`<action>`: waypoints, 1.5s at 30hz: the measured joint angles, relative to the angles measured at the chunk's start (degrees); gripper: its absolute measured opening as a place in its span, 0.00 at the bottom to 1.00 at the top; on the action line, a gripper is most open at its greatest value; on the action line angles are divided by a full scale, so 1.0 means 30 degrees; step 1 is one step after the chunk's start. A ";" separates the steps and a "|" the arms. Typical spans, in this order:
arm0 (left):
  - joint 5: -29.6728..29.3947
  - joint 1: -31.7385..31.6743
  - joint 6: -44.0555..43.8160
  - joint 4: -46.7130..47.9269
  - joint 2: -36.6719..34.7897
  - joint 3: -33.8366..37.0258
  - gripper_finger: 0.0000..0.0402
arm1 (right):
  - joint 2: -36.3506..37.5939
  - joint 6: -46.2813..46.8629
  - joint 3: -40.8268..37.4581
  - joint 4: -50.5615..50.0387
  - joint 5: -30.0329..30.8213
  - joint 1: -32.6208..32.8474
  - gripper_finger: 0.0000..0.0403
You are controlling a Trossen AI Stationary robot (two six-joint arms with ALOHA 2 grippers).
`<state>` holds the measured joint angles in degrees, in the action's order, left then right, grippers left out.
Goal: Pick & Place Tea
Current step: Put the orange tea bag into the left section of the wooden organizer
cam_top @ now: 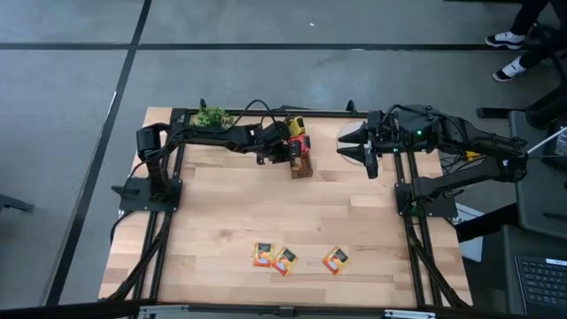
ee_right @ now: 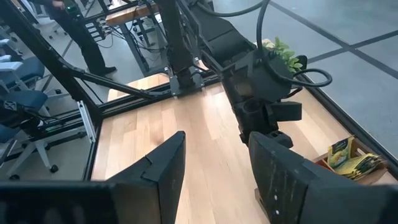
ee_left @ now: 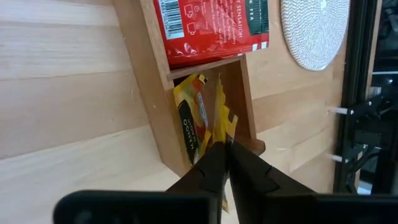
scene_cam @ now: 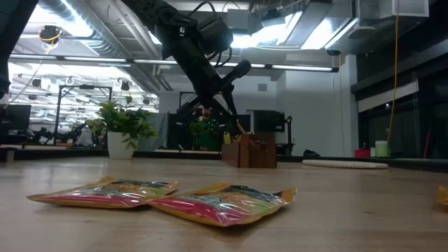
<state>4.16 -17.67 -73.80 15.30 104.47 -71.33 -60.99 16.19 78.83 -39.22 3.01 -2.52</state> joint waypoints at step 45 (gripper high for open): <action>-0.4297 0.5888 0.8988 0.1724 -0.4524 0.0007 0.31 | -0.0183 0.2676 -0.0189 -0.4423 -0.0015 0.1161 0.44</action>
<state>-8.73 -0.01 -46.84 20.47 90.89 -71.31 -61.54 24.21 78.26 -52.49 2.96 0.96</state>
